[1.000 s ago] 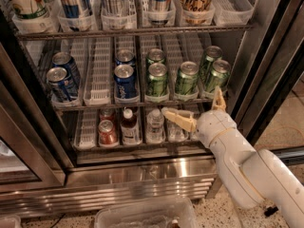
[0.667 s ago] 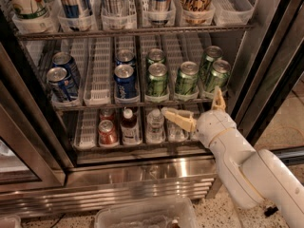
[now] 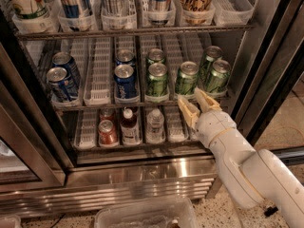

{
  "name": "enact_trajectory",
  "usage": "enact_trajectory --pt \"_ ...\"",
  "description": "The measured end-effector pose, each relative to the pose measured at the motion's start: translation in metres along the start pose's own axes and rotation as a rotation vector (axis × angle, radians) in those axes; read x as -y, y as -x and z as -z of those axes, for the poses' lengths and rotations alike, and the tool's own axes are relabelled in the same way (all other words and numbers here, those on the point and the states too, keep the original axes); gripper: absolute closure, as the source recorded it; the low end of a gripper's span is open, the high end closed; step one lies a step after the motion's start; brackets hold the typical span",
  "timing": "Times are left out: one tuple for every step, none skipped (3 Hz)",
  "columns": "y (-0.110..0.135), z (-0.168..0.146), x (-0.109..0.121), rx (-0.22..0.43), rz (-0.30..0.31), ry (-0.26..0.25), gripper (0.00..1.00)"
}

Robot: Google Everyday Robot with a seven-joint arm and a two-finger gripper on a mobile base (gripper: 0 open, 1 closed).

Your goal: Pick green can from middle shelf of fridge

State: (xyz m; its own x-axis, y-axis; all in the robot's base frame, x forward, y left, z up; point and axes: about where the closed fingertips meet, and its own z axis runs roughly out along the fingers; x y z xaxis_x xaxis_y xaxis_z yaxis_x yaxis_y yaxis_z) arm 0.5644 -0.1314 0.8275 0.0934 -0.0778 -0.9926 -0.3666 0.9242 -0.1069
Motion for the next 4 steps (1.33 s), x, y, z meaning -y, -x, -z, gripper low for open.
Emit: enact_trajectory --pt "0.0000 0.0000 0.0000 0.000 0.000 0.000 0.38" --pt "0.0000 0.0000 0.0000 0.000 0.000 0.000 0.37" --pt "0.0001 -0.0001 0.0000 0.000 -0.001 -0.001 0.34" --pt "0.0022 -0.0014 0.0063 0.010 -0.009 -0.017 0.25"
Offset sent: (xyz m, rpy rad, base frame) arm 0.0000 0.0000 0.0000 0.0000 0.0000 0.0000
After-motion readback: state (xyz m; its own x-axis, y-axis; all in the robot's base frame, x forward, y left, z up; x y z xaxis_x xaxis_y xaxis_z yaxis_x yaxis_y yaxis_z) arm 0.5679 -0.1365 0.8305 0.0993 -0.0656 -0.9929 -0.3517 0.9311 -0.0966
